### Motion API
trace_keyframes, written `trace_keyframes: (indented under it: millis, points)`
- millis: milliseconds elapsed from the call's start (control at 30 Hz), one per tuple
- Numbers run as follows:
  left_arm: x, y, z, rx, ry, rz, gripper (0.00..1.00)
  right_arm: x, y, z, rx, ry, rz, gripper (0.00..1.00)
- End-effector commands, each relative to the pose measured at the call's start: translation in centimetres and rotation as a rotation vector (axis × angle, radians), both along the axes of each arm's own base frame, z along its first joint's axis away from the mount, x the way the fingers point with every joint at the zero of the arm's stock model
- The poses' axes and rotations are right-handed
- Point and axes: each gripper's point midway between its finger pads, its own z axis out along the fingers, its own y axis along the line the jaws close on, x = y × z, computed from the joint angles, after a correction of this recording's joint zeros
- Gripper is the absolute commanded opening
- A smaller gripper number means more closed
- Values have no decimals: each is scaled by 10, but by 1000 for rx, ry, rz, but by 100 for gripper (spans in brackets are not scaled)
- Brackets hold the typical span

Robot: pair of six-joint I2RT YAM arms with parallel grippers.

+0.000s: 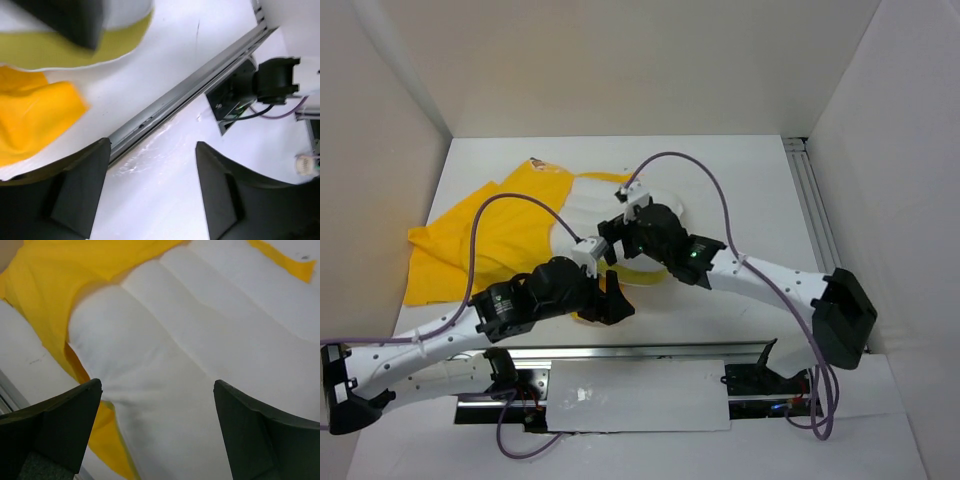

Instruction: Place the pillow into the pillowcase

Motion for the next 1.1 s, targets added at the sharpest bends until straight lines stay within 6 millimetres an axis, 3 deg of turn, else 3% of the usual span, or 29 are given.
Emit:
trace_keyframes:
  millis: [0,100,233,267,300,333,433,500,633,733,800,833,900,933,1067]
  points:
    - [1,1,15,8,3,15,82,9,-36,15,20,19,-107,100]
    - [6,4,12,74,24,39,86,14,-64,16,26,41,-166,100]
    - [24,19,14,201,24,161,100,4,-78,7,39,68,-151,100]
    - [33,23,7,250,45,211,100,6,-83,15,65,63,-169,100]
    - [46,27,18,260,30,268,100,8,-90,7,50,81,-198,100]
    - [51,34,15,303,46,297,100,12,-99,7,43,81,-226,100]
    - [95,51,13,381,68,416,100,24,-119,2,55,116,-328,100]
    - [132,70,14,420,77,517,100,30,-130,-11,42,157,-375,100]
    - [178,118,4,573,93,646,98,55,-155,-19,68,215,-455,100]
    - [204,144,-8,633,125,709,95,67,-153,-28,105,250,-434,100]
    - [216,157,-31,726,166,732,95,76,-156,-36,117,272,-427,100]
    - [226,159,-31,735,160,752,93,80,-150,-45,118,300,-404,100]
    - [232,166,-54,811,212,751,93,91,-151,-49,122,315,-405,100]
    - [238,168,-60,816,221,761,93,93,-147,-65,108,344,-399,100]
    - [256,175,-74,886,237,804,78,108,-140,-80,117,367,-395,100]
